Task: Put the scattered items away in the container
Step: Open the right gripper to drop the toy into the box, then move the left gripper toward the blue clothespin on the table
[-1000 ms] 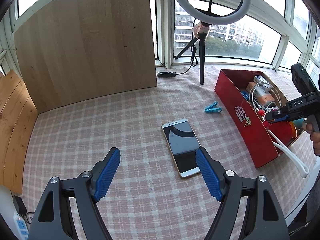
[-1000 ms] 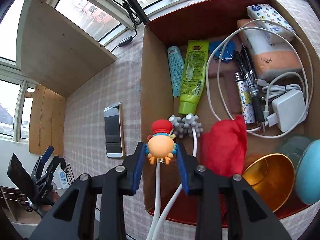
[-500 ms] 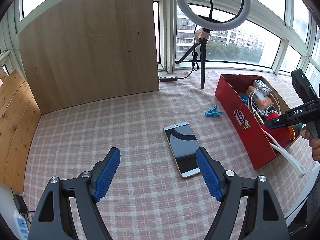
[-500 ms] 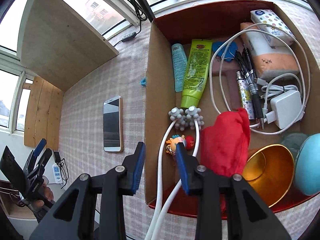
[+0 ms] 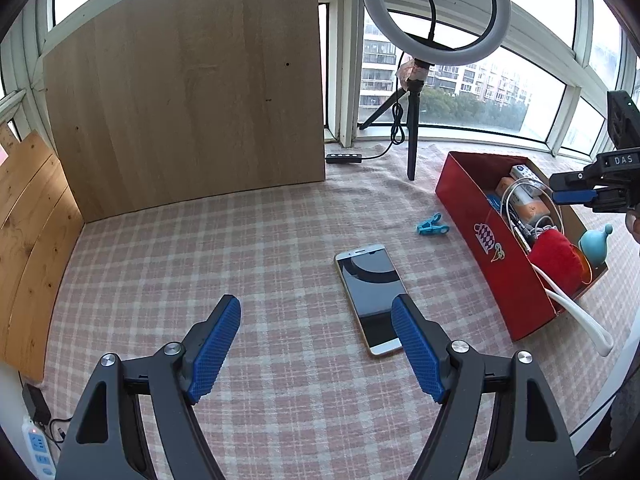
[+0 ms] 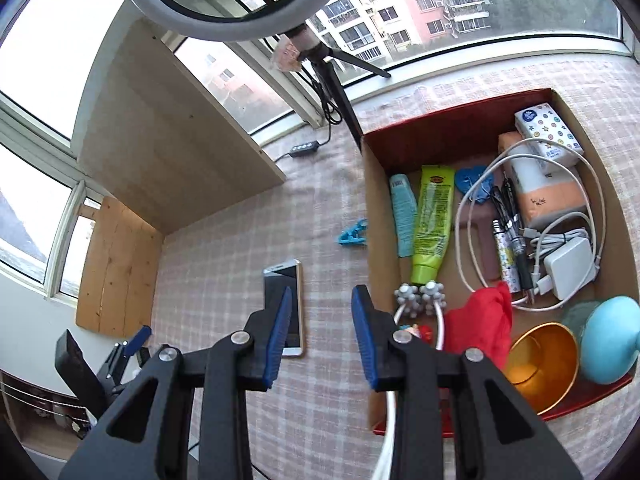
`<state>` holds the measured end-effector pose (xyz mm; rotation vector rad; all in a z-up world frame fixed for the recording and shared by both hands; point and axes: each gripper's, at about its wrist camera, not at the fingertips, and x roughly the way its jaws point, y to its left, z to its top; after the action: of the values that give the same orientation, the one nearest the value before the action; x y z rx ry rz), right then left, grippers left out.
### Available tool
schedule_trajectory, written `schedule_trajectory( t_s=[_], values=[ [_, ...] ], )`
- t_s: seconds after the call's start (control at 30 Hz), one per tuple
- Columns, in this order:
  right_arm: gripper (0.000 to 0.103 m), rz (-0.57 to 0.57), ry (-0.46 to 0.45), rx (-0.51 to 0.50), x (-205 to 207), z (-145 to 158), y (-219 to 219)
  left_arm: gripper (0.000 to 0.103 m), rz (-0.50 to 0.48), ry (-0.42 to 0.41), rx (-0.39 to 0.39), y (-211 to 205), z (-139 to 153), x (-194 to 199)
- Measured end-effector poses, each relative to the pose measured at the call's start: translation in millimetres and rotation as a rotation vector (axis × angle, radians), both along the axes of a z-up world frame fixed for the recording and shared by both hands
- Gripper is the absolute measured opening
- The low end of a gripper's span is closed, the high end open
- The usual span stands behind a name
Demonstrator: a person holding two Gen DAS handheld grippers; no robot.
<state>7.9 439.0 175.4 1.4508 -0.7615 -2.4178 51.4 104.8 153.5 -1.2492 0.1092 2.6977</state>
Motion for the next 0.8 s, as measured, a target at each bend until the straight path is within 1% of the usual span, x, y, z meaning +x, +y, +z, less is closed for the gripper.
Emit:
schedule_trajectory(
  t_s=[0.1, 0.2, 0.3, 0.43, 0.5, 0.57, 0.63, 0.73, 0.8],
  values=[
    [0.031, -0.016, 0.026, -0.025, 5, 3, -36, 0.076, -0.003, 0.0, 0.013, -3, -1, 1],
    [0.032, -0.077, -0.01, -0.093, 3, -16, -71, 0.076, -0.01, 0.001, 0.02, -9, -1, 4],
    [0.032, -0.142, -0.05, -0.057, -10, -42, -95, 0.076, -0.011, 0.001, 0.02, -19, 0, 10],
    [0.032, -0.265, -0.134, 0.059, -32, -78, -105, 0.076, -0.006, -0.001, 0.018, -38, 1, 19],
    [0.032, -0.311, -0.144, 0.122, -42, -90, -106, 0.076, -0.004, -0.002, 0.013, -49, 1, 24],
    [0.032, -0.35, -0.146, 0.158, -49, -99, -105, 0.076, -0.006, 0.003, 0.0, -61, 4, 26],
    [0.032, -0.386, -0.146, 0.165, -52, -103, -99, 0.076, -0.006, 0.009, -0.01, -75, 5, 26],
    [0.032, -0.427, -0.141, 0.124, -53, -105, -87, 0.076, -0.003, 0.018, -0.022, -95, 3, 19],
    [0.032, -0.444, -0.146, 0.119, -52, -104, -83, 0.076, -0.003, 0.018, 0.0, -107, -3, 8]
  ],
)
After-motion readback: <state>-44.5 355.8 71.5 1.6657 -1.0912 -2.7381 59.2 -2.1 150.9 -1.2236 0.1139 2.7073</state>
